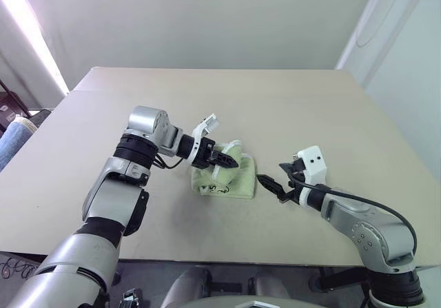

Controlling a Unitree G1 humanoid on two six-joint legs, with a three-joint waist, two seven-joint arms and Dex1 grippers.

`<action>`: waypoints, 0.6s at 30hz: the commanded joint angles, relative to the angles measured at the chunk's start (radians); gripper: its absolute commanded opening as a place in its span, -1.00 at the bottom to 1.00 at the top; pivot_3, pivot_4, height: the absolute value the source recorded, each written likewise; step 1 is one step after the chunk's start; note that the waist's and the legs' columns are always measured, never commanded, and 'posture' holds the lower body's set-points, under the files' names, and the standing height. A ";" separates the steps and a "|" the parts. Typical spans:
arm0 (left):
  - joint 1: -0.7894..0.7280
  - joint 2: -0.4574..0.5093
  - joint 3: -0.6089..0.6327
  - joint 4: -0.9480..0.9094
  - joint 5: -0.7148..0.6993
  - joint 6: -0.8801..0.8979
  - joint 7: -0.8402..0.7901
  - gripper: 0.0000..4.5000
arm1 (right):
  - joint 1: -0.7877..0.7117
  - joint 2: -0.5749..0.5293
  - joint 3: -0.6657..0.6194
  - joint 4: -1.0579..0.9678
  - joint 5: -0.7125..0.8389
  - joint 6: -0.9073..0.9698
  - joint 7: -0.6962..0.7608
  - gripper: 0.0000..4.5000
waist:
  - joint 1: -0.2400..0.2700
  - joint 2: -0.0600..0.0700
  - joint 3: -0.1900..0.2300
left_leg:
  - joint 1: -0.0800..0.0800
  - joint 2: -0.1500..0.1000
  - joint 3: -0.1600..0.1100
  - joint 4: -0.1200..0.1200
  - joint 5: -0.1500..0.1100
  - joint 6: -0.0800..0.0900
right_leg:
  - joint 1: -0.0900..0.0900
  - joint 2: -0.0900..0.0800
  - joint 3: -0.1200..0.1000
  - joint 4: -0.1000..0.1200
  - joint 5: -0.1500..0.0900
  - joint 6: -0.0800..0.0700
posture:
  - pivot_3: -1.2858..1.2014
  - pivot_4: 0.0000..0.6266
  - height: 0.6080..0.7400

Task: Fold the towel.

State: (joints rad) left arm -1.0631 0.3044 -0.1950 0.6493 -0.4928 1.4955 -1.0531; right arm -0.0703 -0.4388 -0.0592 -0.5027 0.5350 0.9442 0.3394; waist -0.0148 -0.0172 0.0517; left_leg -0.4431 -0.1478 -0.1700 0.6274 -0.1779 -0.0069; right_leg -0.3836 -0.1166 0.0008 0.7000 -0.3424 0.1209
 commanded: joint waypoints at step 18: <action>-0.040 0.024 0.095 -0.013 -0.101 0.010 -0.001 0.60 | 0.053 -0.115 0.034 -0.135 0.011 -0.143 0.193 1.00 | 0.000 0.000 0.000 | 0.000 0.000 0.000 0.001 -0.001 -0.001 | 0.001 0.000 0.000 0.000 0.000 0.000 | 0.03 -1.00 0.28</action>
State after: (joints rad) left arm -1.0660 0.3141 -0.1306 0.6473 -0.5785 1.5144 -1.0447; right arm -0.0049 -0.5498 -0.0151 -0.6044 0.5345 0.8240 0.5248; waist -0.0150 -0.0173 0.0517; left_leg -0.4430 -0.1478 -0.1699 0.6283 -0.1785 -0.0078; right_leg -0.3829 -0.1170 0.0005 0.7000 -0.3424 0.1210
